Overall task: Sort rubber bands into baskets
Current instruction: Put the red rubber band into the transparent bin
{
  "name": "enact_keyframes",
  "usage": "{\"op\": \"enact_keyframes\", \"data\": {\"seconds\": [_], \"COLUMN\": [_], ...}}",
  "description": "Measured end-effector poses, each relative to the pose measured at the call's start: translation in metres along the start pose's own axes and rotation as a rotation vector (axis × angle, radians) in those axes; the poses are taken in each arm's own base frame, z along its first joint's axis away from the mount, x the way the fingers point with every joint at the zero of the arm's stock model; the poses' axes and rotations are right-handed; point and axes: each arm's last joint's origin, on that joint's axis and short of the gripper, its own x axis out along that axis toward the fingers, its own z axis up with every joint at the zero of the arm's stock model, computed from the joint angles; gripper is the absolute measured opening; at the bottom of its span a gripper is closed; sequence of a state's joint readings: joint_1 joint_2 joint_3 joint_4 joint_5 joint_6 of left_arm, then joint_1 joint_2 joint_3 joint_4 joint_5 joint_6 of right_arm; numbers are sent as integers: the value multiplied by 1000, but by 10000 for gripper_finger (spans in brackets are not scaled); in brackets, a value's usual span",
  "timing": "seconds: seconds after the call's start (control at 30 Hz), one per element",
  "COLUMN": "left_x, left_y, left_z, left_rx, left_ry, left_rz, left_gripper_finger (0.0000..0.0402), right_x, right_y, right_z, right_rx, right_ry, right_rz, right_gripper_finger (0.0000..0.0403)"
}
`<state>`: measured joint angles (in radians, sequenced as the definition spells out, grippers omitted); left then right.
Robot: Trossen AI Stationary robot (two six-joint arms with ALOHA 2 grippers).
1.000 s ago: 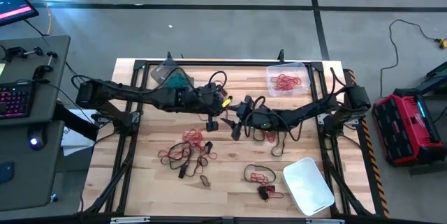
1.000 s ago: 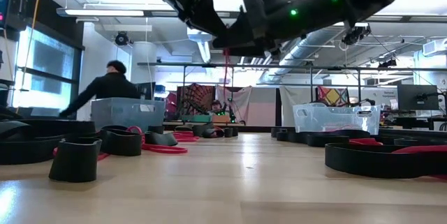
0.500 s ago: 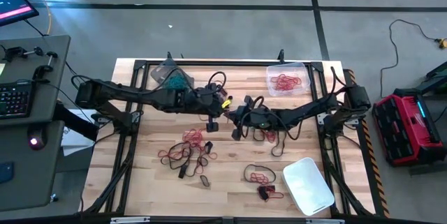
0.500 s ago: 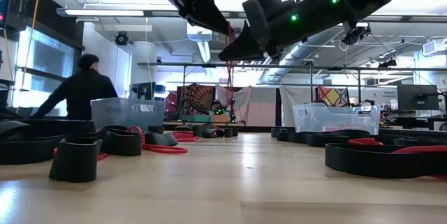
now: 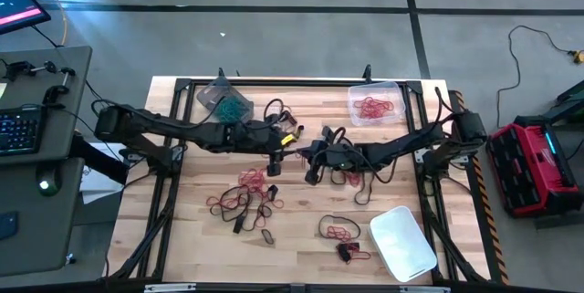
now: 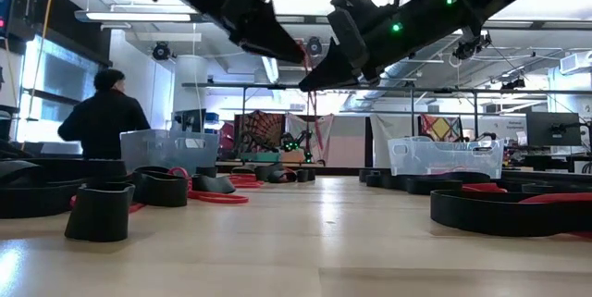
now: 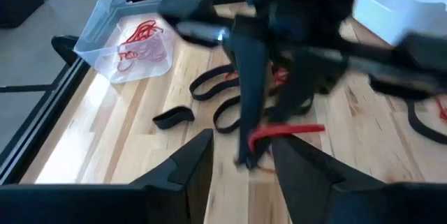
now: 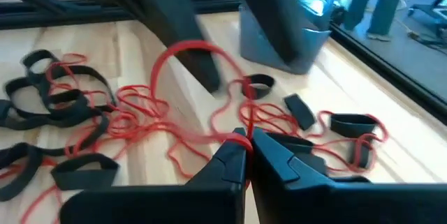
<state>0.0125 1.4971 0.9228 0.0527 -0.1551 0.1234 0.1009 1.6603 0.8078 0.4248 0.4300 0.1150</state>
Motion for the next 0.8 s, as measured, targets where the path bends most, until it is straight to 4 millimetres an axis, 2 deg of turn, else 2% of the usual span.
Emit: {"op": "enact_keyframes", "data": {"seconds": [0.13,0.37,0.67,0.8], "left_x": [-9,-24,-24,-22], "left_y": [1,4,4,3], "left_z": [-4,-13,-26,-27], "left_rx": [-18,-49,-41,-39], "left_ry": [-16,-16,48,54], "left_rz": [6,19,39,39], "left_gripper_finger": [148,150,150,150], "right_x": [-6,-32,-81,-96], "right_y": [-3,-19,-72,-96], "right_z": [5,23,40,41], "right_rx": [-4,-44,-75,-69], "right_ry": [2,18,105,164], "right_rz": [-27,-160,-521,-624], "right_gripper_finger": [1,0,0,0]}}
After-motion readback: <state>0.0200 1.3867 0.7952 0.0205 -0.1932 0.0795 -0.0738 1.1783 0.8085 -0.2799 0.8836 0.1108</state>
